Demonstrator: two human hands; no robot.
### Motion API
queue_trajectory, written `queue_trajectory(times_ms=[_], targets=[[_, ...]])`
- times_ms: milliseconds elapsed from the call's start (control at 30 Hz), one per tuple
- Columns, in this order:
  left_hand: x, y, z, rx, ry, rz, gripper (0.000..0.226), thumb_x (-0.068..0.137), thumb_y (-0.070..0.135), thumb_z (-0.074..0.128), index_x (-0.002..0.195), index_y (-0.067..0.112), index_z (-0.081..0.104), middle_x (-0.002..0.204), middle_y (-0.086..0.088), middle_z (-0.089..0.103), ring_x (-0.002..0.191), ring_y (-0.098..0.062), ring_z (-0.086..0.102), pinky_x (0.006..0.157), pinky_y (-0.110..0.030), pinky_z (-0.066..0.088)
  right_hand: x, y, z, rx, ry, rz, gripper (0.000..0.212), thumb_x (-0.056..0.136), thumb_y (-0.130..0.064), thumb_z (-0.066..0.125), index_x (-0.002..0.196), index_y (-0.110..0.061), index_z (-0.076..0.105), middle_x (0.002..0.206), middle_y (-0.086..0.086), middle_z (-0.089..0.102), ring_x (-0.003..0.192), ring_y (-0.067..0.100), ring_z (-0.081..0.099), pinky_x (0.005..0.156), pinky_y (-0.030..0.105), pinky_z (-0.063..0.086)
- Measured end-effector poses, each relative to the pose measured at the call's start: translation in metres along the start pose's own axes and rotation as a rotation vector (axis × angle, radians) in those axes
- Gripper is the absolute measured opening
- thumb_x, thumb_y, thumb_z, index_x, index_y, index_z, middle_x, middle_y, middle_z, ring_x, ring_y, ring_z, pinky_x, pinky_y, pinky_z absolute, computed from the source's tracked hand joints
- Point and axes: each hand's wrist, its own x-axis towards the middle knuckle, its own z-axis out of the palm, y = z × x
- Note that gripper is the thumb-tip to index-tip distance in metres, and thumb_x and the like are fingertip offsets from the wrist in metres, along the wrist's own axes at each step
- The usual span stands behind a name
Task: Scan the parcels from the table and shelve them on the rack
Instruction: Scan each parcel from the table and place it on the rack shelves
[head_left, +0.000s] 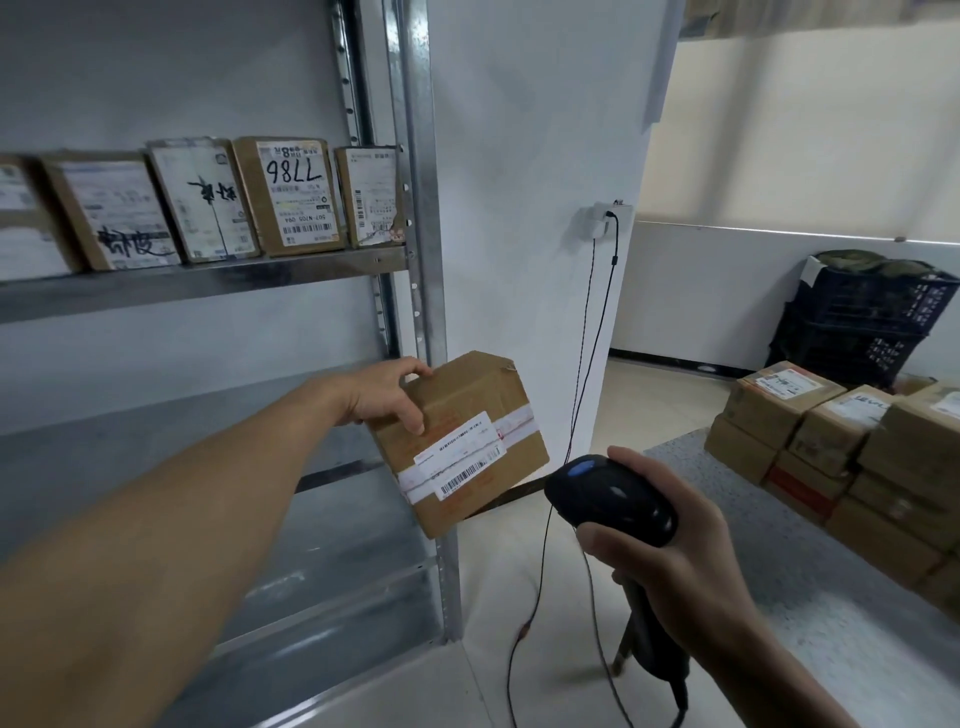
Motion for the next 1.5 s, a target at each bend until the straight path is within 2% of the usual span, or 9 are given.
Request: queue_trajectory(times_ms=[233,400,500,600,700,1000,1133,1367,1500], targets=[[-0.009,-0.069,0.002,-0.174,0.077,0.032,0.101,0.059,0.015,0.085,0.141,0.031,0.029,0.121,-0.009,0.059,0.109,-0.028,0.061,0.091,-0.043,0.057,0.01,-0.001,0.029,-0.053,0.015,0.033,0.083,0.043,-0.056,0.079,0.123,-0.043,0.061,0.103,-0.029,0.067,0.088,0.02,0.071,0.074,0.039,0.063],[-0.006,-0.125,-0.01,-0.225,0.134,0.045,0.13,0.045,0.025,0.085,0.152,0.039,0.014,0.132,-0.007,0.05,0.115,-0.027,0.057,0.095,-0.043,0.054,0.031,-0.001,0.073,-0.038,0.048,0.055,0.077,0.046,-0.049,0.082,0.12,-0.042,0.062,0.101,-0.022,0.07,0.083,0.02,0.072,0.067,0.031,0.06],[-0.001,-0.156,-0.024,-0.254,0.147,0.052,0.143,0.043,0.023,0.087,0.157,0.04,0.003,0.145,-0.007,0.04,0.125,-0.028,0.051,0.097,-0.04,0.051,0.043,-0.001,0.108,-0.034,0.053,0.064,0.083,0.046,-0.048,0.082,0.126,-0.036,0.063,0.102,-0.021,0.07,0.087,0.02,0.072,0.073,0.042,0.063],[0.007,-0.184,-0.04,-0.29,0.18,0.054,0.137,0.054,0.011,0.089,0.158,0.04,0.004,0.146,-0.006,0.039,0.123,-0.025,0.051,0.089,-0.036,0.053,0.055,0.002,0.138,-0.028,0.056,0.084,0.088,0.044,-0.052,0.081,0.128,-0.034,0.063,0.103,-0.018,0.072,0.089,0.021,0.072,0.076,0.048,0.063],[0.019,-0.209,-0.054,-0.295,0.221,0.061,0.129,0.067,0.001,0.088,0.158,0.038,0.004,0.139,-0.003,0.041,0.122,-0.024,0.049,0.097,-0.043,0.051,0.068,0.006,0.164,-0.018,0.059,0.099,0.088,0.044,-0.052,0.082,0.129,-0.036,0.062,0.105,-0.02,0.071,0.09,0.021,0.073,0.076,0.046,0.064],[0.074,-0.256,-0.067,-0.271,0.357,0.074,0.141,0.058,0.016,0.095,0.152,0.051,-0.004,0.153,0.001,0.031,0.136,-0.025,0.042,0.103,-0.049,0.046,0.094,0.028,0.211,-0.041,0.084,0.186,0.075,0.051,-0.039,0.086,0.121,-0.047,0.06,0.106,-0.026,0.069,0.089,0.019,0.073,0.078,0.042,0.063],[0.097,-0.265,-0.064,-0.284,0.391,0.04,0.141,0.057,0.011,0.095,0.155,0.042,0.0,0.158,-0.005,0.026,0.143,-0.029,0.036,0.109,-0.052,0.042,0.1,0.041,0.216,-0.046,0.113,0.245,0.069,0.049,-0.031,0.087,0.113,-0.048,0.064,0.101,-0.025,0.071,0.084,0.019,0.074,0.077,0.041,0.06],[0.145,-0.271,-0.067,-0.3,0.401,0.044,0.13,0.04,0.021,0.096,0.142,0.047,0.02,0.148,-0.003,0.039,0.135,-0.027,0.046,0.105,-0.054,0.048,0.11,0.057,0.214,-0.061,0.139,0.317,0.077,0.05,-0.031,0.088,0.122,-0.044,0.064,0.103,-0.026,0.07,0.084,0.021,0.074,0.071,0.037,0.061],[0.171,-0.27,-0.063,-0.291,0.422,0.081,0.125,0.036,0.023,0.096,0.138,0.04,0.026,0.14,0.001,0.049,0.131,-0.023,0.05,0.104,-0.054,0.05,0.117,0.066,0.212,-0.072,0.151,0.354,0.073,0.064,-0.007,0.094,0.123,-0.039,0.064,0.1,-0.04,0.065,0.084,0.016,0.073,0.066,0.036,0.062]])
